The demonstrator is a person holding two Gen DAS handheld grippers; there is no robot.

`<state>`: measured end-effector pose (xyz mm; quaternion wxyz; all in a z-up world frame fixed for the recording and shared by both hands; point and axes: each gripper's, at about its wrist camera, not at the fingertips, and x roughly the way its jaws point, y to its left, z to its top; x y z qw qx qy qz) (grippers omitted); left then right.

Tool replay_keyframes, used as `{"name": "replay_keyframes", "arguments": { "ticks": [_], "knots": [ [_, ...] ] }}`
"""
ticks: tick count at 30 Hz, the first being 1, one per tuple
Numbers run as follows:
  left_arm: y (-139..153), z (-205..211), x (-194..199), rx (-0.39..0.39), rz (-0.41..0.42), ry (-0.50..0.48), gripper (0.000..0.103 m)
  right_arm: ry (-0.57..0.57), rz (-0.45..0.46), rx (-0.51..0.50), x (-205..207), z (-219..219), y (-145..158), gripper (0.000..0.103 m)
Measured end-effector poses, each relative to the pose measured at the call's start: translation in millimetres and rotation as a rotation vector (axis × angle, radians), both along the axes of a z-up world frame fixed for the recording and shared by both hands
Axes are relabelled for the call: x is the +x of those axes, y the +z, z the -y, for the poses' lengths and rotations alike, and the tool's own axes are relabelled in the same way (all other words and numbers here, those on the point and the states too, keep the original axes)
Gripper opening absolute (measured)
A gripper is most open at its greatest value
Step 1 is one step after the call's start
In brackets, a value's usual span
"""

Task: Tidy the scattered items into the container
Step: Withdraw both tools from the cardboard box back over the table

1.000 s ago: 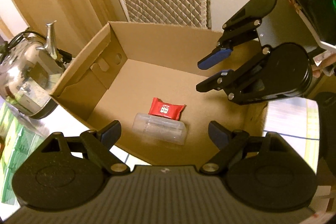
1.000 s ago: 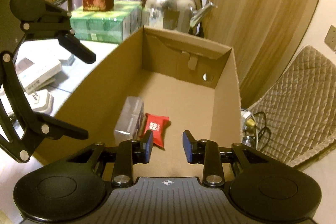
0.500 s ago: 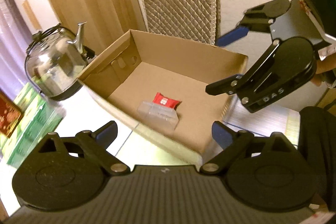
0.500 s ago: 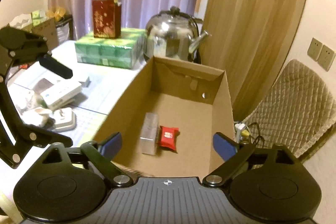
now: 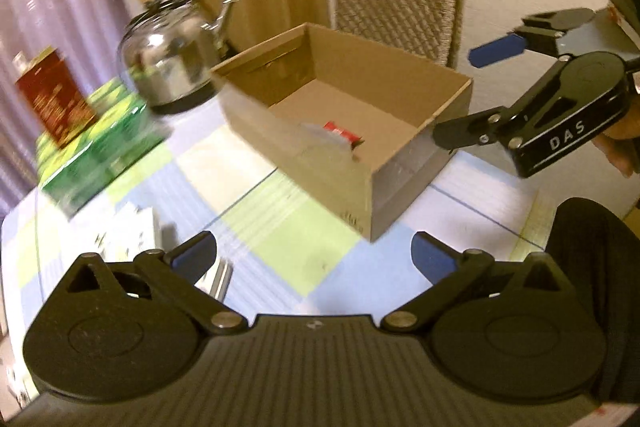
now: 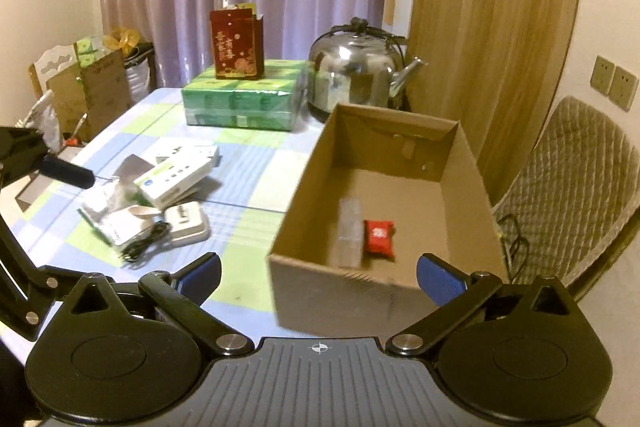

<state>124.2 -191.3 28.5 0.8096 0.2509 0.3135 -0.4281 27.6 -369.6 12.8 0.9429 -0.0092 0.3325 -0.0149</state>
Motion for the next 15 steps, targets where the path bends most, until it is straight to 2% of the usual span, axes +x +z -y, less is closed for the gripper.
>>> {"name": "replay_keyframes", "arguments": {
  "ticks": [3, 15],
  "knots": [
    [-1, -20, -7, 0.003, 0.017, 0.062, 0.102, 0.009, -0.005, 0.011, -4, -12, -1, 0.101],
    [-5, -107, -30, -0.101, -0.031, 0.341, 0.102, 0.090, -0.030, 0.043, -11, -59, -11, 0.101]
  ]
}}
